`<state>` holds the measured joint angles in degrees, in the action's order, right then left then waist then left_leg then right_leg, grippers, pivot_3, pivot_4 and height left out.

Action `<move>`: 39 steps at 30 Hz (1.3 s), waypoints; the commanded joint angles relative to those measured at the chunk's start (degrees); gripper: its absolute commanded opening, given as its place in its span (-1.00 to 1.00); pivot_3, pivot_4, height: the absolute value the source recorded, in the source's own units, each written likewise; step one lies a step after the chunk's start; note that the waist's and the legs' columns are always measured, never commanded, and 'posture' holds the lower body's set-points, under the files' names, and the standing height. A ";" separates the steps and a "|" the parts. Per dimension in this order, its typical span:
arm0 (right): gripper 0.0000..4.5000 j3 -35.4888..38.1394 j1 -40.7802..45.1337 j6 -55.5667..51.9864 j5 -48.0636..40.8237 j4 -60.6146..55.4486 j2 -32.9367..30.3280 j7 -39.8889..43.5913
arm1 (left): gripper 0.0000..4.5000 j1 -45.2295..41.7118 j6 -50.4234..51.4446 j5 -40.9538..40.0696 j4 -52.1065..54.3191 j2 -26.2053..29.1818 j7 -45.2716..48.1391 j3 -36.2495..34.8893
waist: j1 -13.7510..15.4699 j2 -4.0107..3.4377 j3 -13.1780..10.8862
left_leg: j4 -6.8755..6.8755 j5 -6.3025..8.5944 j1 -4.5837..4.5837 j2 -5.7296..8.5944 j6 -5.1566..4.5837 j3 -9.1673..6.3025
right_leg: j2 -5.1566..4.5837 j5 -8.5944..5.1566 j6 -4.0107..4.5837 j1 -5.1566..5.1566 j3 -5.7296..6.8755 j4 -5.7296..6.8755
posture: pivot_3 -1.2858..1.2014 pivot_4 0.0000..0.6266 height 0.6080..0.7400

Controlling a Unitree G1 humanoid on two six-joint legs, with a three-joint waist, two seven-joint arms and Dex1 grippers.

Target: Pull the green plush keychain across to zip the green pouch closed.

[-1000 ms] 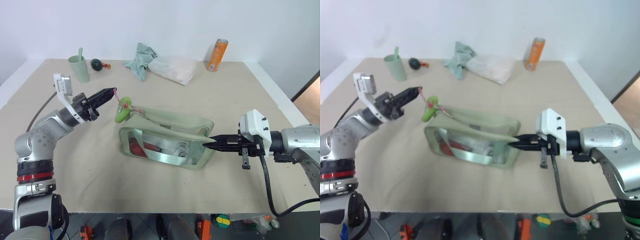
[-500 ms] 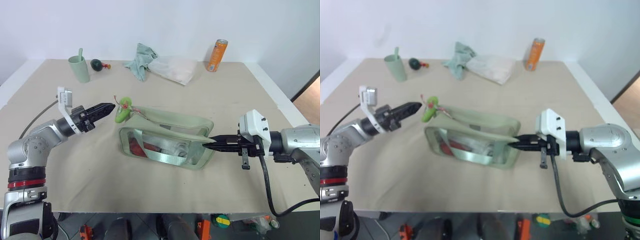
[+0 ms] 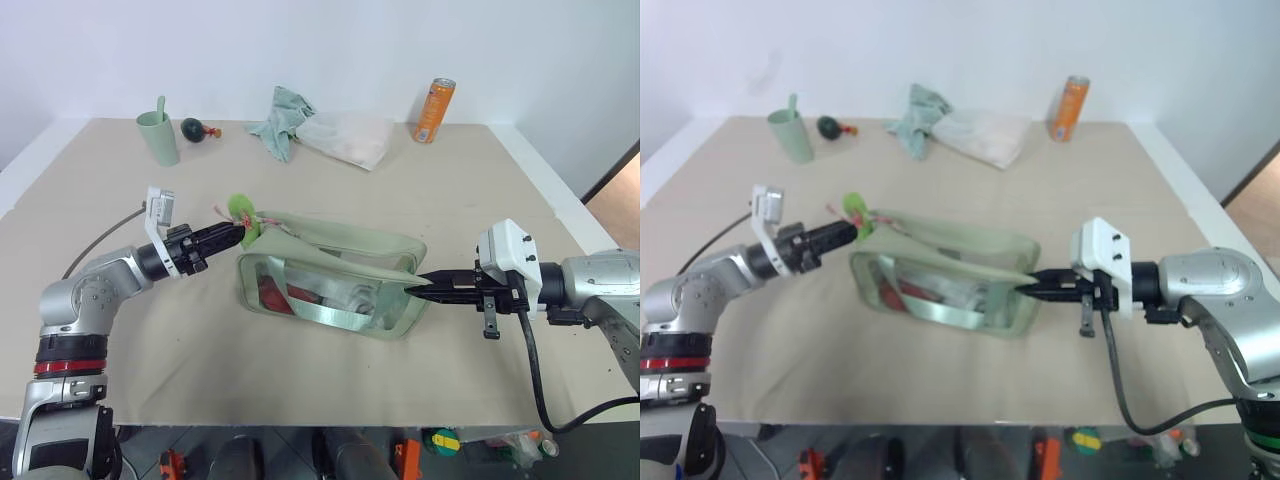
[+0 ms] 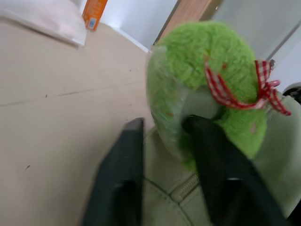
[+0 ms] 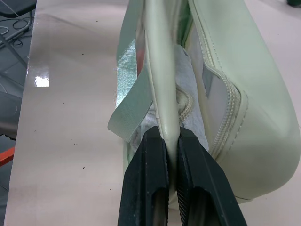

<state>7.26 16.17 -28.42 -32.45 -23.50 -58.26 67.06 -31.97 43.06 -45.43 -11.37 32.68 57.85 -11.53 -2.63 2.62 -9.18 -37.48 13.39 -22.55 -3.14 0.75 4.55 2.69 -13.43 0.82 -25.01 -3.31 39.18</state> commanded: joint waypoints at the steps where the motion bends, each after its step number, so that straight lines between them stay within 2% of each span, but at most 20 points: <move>1: -1.00 0.45 -0.50 -0.26 -0.32 -1.63 -0.11 -0.28 | -0.98 -1.74 -0.60 -0.61 1.01 0.17 0.42 -1.67 | 0.00 0.00 0.00 | 0.00 0.00 0.00 0.01 0.00 0.01 | -0.01 0.00 0.00 0.00 0.00 0.00 | 0.03 -0.52 1.00; 10: -1.00 -0.24 0.37 -0.23 -0.01 -1.19 0.08 -0.30 | -0.98 -5.62 -0.13 -5.65 2.11 -1.85 -1.53 -6.73 | 0.01 0.03 -0.02 | -0.01 0.00 -0.01 0.01 0.00 -0.01 | -0.02 0.00 0.00 0.01 0.01 0.00 | 0.03 -0.52 1.00; 14: -1.00 -0.54 0.94 -0.16 0.10 -0.90 0.12 -0.19 | -0.98 -7.90 0.82 -8.05 5.18 -2.38 -2.03 -6.92 | -0.03 0.04 -0.03 | 0.00 0.00 0.00 0.02 0.00 0.01 | -0.01 0.00 0.00 0.01 -0.01 0.00 | 0.03 -0.52 1.00; 16: -1.00 -0.67 1.20 -0.10 0.19 -0.79 0.14 -0.17 | -0.98 -8.21 0.68 -7.15 7.83 -2.18 -1.60 -4.64 | -0.04 0.04 -0.03 | 0.00 0.00 -0.01 0.01 0.00 0.01 | -0.01 0.00 0.00 0.00 -0.02 0.00 | 0.03 -0.52 1.00; 21: -1.00 -1.11 1.88 0.06 0.50 -0.40 0.37 -0.25 | -0.98 -5.71 -2.61 3.29 13.95 1.25 2.66 8.27 | -0.07 0.04 -0.03 | 0.00 0.00 0.02 0.04 0.01 0.01 | -0.01 0.00 -0.01 0.02 -0.05 0.00 | 0.03 -0.52 1.00; 23: -1.00 -1.13 1.91 -0.07 0.45 -0.60 0.43 -0.39 | -0.98 -5.20 -4.56 5.79 15.06 1.68 4.09 11.06 | -0.12 0.03 -0.02 | 0.02 0.00 0.05 0.05 0.01 0.03 | 0.01 0.00 -0.01 0.02 -0.08 0.00 | 0.03 -0.52 1.00; 32: -1.00 -0.50 0.82 -0.40 0.17 -1.55 0.55 -1.19 | 0.30 -7.14 -5.54 6.42 12.73 1.18 5.39 10.35 | -0.08 0.03 -0.02 | 0.02 -0.01 0.06 0.05 0.01 0.04 | -0.01 0.00 -0.01 0.03 -0.08 0.00 | 0.03 -0.52 1.00; 35: -1.00 -0.49 0.74 -0.40 0.12 -1.62 0.65 -1.39 | 0.76 -8.14 -6.36 5.10 11.60 0.50 4.68 7.90 | -0.08 0.03 -0.02 | 0.02 -0.01 0.06 0.04 0.01 0.03 | 0.00 0.00 -0.01 0.04 -0.07 0.00 | 0.03 -0.52 1.00; 39: -1.00 -0.81 1.01 -0.21 0.26 -1.32 0.85 -1.40 | 0.76 -11.51 -3.09 -1.44 7.48 -0.81 1.23 0.28 | -0.10 0.04 -0.03 | 0.01 -0.01 0.05 0.01 0.00 0.02 | 0.03 0.01 -0.02 0.02 -0.05 0.00 | 0.03 -0.52 1.00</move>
<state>6.63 17.05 -28.83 -32.10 -23.46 -57.65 65.80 -41.17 39.08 -43.79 -3.53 31.56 60.40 -6.56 -2.74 2.67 -9.21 -37.48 13.38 -22.50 -3.17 0.75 4.57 2.75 -13.41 0.79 -24.99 -3.36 39.18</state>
